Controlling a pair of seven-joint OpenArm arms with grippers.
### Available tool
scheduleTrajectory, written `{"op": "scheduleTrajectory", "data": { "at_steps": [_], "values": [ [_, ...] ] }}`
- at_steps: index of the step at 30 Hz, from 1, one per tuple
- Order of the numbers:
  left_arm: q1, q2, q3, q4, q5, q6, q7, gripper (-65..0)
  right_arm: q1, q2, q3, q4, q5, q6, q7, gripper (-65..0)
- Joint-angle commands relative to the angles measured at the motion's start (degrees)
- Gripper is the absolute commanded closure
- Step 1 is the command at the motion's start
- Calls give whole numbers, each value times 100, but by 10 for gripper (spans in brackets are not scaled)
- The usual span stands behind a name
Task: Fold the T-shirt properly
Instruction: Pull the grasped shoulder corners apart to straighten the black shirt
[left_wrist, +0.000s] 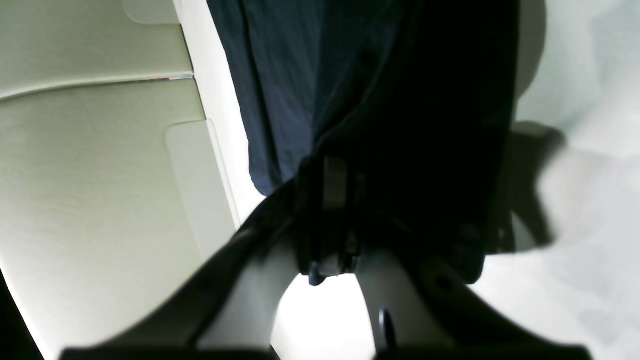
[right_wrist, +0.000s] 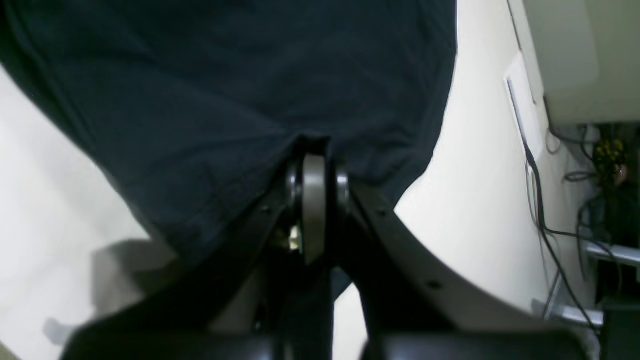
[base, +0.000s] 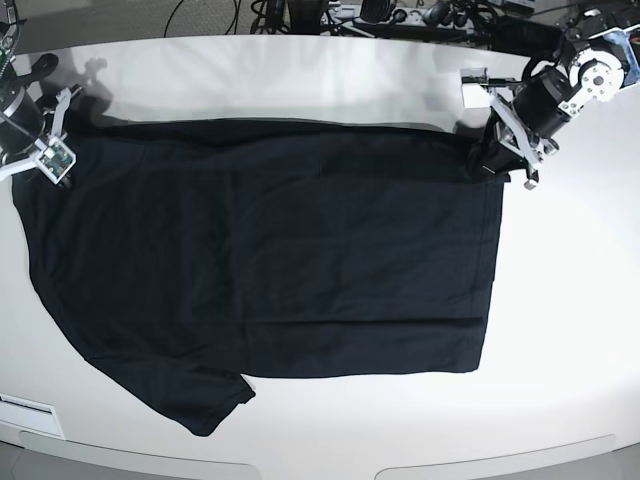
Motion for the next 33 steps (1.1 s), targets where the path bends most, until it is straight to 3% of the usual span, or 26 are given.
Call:
{"op": "scheduleTrajectory", "data": {
  "at_steps": [1,9,16,25,33],
  "values": [
    [-33,-103,-50,22,55,155,9,0,22,120,59,-17,-28,-72,107,0],
    [-33,111,-50,-278,55,636,138,0,24,275,59,-254,-28,-61,483,0],
    [-33,332,-50,-337,57,638,166,0,420,275,-155,-256,-26,-22,590,0],
    [-33,358,-107,-341,59,916,282,0,1305,275,-1108,-431,-129,-240,348,0],
    [-33,361,-131,-619,57,931,299,0,1613,273,-1180,-957,-179,-155,358,0]
  ]
}}
